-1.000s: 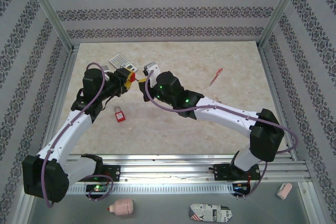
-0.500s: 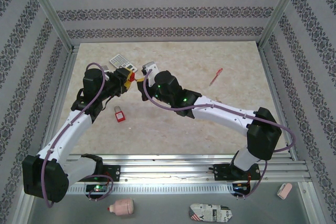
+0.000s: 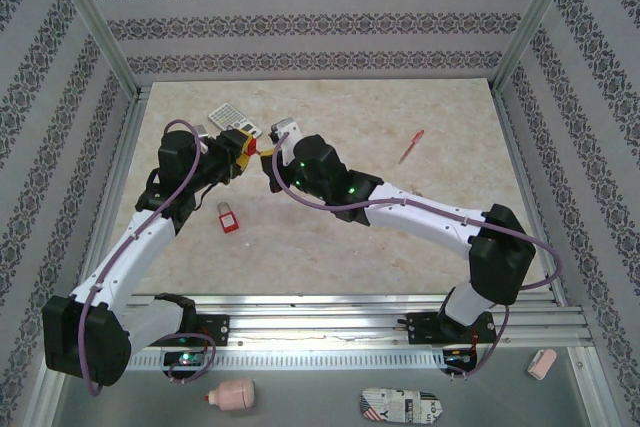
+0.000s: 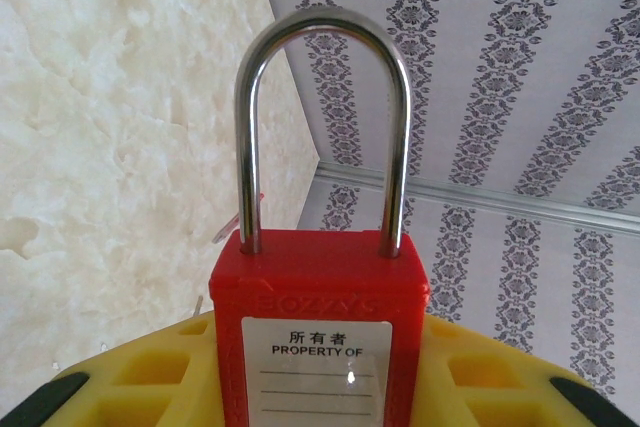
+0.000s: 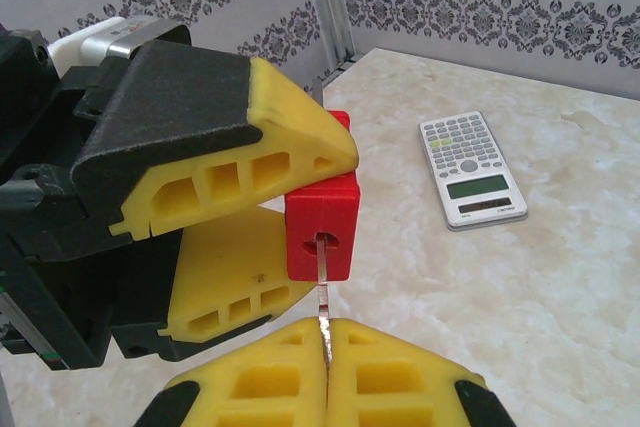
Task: Unlock with the key
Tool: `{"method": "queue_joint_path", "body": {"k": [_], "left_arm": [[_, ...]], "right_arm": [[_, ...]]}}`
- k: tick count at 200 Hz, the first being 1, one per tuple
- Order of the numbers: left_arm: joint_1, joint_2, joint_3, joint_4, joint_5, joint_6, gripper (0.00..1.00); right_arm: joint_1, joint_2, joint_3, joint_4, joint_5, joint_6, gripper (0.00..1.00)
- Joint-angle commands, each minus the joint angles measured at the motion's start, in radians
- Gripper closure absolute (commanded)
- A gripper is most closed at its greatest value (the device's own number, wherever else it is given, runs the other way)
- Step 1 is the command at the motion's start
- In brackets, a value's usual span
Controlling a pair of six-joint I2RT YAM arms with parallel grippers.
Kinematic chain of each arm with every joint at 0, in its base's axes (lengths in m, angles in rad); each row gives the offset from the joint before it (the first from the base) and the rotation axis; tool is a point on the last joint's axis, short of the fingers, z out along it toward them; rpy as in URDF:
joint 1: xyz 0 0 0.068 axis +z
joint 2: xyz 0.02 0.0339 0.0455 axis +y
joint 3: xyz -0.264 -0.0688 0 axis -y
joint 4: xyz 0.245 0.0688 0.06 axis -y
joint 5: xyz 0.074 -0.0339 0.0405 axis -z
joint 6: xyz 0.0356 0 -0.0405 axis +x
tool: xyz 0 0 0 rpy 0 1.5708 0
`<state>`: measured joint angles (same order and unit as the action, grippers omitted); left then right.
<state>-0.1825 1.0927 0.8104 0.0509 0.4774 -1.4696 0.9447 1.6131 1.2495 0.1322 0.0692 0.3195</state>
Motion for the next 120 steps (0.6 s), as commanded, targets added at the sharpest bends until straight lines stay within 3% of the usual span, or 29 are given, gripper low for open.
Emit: {"method": "queue_joint_path", "body": {"k": [1, 120], "left_arm": [[-0.025, -0.017, 0.014, 0.028, 0.008, 0.008, 1.00], [-0.044, -0.005, 0.037, -0.094, -0.017, 0.124, 1.00]], "right_arm": [[0.000, 0.029, 0.038, 0.011, -0.010, 0.013, 1.00], [-0.004, 0.004, 0.034, 0.026, 0.028, 0.022, 1.00]]}}
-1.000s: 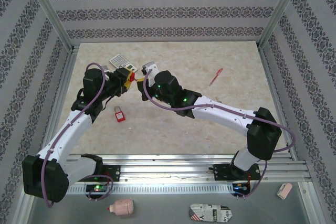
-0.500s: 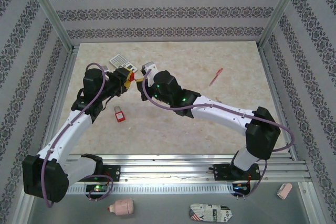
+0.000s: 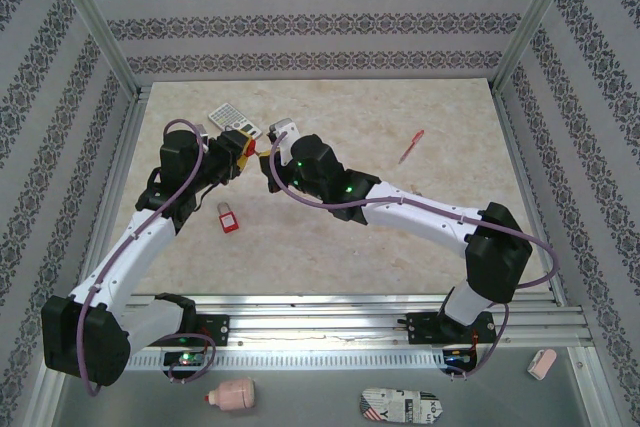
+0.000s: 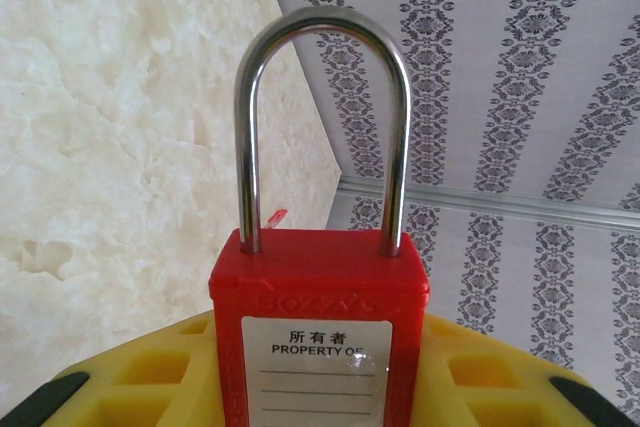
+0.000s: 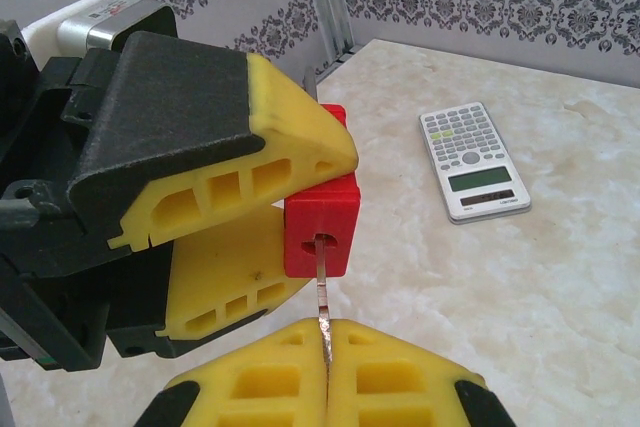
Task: Unlock with the key
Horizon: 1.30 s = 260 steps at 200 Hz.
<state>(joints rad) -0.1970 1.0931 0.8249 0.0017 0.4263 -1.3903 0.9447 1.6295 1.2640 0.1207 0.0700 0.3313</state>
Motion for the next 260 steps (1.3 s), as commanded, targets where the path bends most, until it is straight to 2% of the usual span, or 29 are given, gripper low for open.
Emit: {"method": "queue_joint_path", "body": {"k": [1, 28, 49, 83, 152, 219, 260], "left_arm": [[-0.030, -0.005, 0.023, -0.046, 0.034, 0.045, 1.00], [-0.030, -0.013, 0.018, -0.032, 0.005, 0.048, 1.00], [-0.029, -0.017, -0.022, 0.078, -0.018, 0.010, 1.00], [-0.028, 0.015, 0.005, 0.119, -0.006, -0.002, 1.00], [-0.039, 0.019, 0.034, 0.062, 0.008, 0.022, 1.00], [-0.096, 0.026, 0.054, -0.007, 0.015, 0.041, 1.00], [-0.144, 0.031, 0.042, 0.032, 0.003, 0.014, 1.00]], "right_arm": [[-0.004, -0.013, 0.019, 0.037, 0.028, 0.011, 1.00], [-0.013, -0.012, 0.013, 0.045, -0.002, 0.046, 1.00], [-0.015, -0.014, 0.007, 0.054, -0.022, 0.072, 1.00], [-0.015, -0.022, 0.000, 0.041, -0.018, 0.064, 1.00], [-0.030, -0.033, -0.006, 0.028, -0.007, 0.038, 1.00], [-0.037, 0.014, 0.050, 0.020, 0.004, -0.010, 1.00], [-0.047, 0.041, 0.070, 0.046, -0.004, 0.000, 1.00]]}}
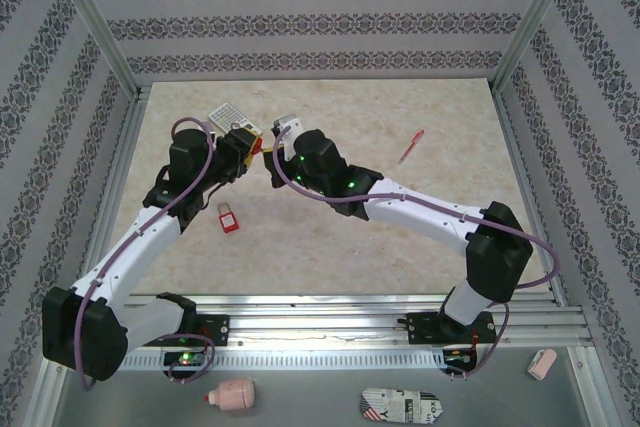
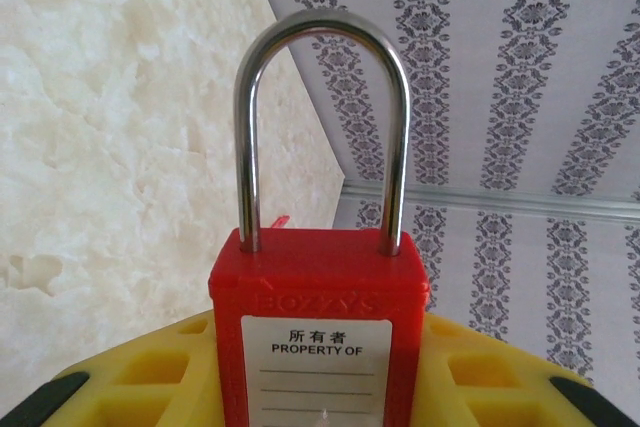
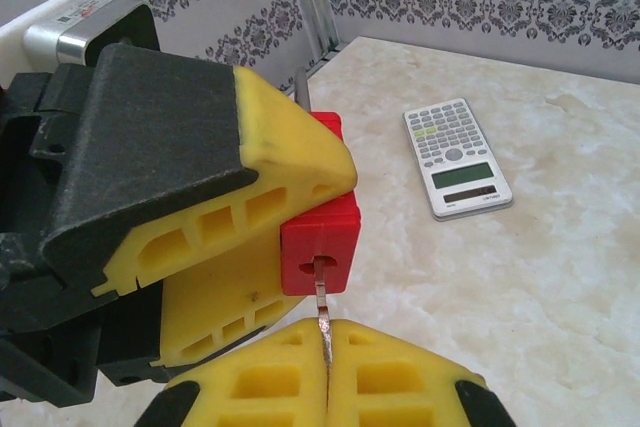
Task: Unlock with the key
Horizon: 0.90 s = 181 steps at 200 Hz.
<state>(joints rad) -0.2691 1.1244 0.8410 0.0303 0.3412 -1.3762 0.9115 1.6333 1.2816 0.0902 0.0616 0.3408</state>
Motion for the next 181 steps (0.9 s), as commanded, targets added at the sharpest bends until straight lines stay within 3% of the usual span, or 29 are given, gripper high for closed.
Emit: {"method": "queue_joint_path", "body": {"k": [1, 43, 78, 95, 181], "left_arm": [[-0.073, 0.000, 0.025, 0.005, 0.087, 0.000, 1.00], [-0.090, 0.016, -0.011, 0.114, 0.104, -0.041, 1.00], [-0.088, 0.003, 0.007, 0.068, 0.089, -0.004, 1.00], [-0.088, 0.019, -0.004, 0.129, 0.111, -0.041, 1.00], [-0.128, 0.033, 0.032, 0.090, 0.112, -0.028, 1.00]], "right_arm": [[-0.014, 0.037, 0.053, 0.077, 0.004, -0.009, 1.00], [-0.023, 0.038, 0.028, 0.145, -0.008, 0.020, 1.00], [-0.058, 0.015, -0.025, 0.208, -0.106, 0.054, 1.00], [-0.059, -0.004, -0.065, 0.275, -0.176, 0.039, 1.00], [-0.059, 0.001, -0.060, 0.275, -0.167, 0.013, 1.00]]}}
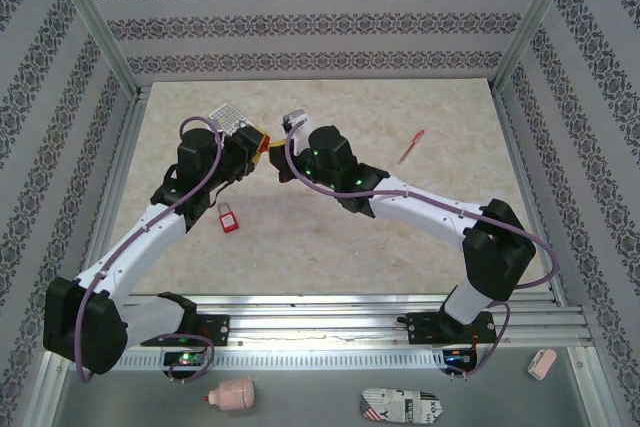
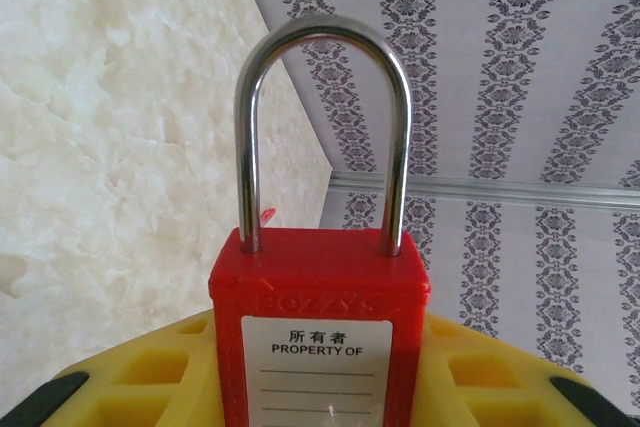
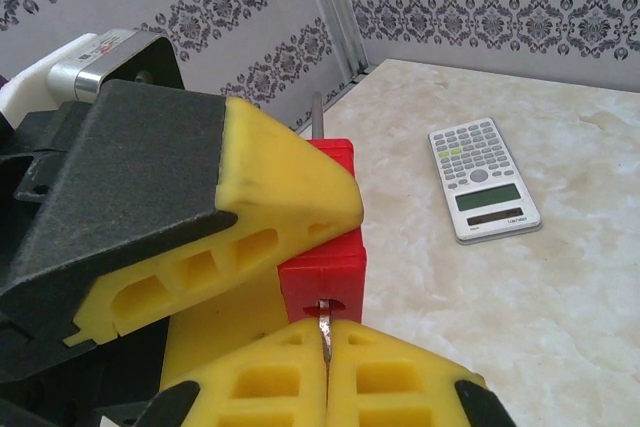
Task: Unlock with the key
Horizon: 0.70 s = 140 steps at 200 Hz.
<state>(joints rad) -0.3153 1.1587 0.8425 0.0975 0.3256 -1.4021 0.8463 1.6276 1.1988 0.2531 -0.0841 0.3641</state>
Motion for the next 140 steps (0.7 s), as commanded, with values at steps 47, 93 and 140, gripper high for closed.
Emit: {"method": "queue_joint_path", "body": {"k": [47, 93, 140], "left_arm": [[-0.096, 0.001, 0.060, -0.040, 0.115, 0.040, 1.00], [-0.063, 0.056, 0.134, -0.113, 0.193, 0.067, 1.00], [-0.007, 0.173, 0.365, -0.392, 0.314, 0.199, 1.00]], "right_arm": [[0.026, 0.014, 0.026, 0.109, 0.007, -0.066, 1.00], [0.097, -0.011, -0.016, 0.083, 0.096, -0.285, 1.00], [0.191, -0.005, -0.090, 0.119, 0.227, -0.605, 1.00]]}}
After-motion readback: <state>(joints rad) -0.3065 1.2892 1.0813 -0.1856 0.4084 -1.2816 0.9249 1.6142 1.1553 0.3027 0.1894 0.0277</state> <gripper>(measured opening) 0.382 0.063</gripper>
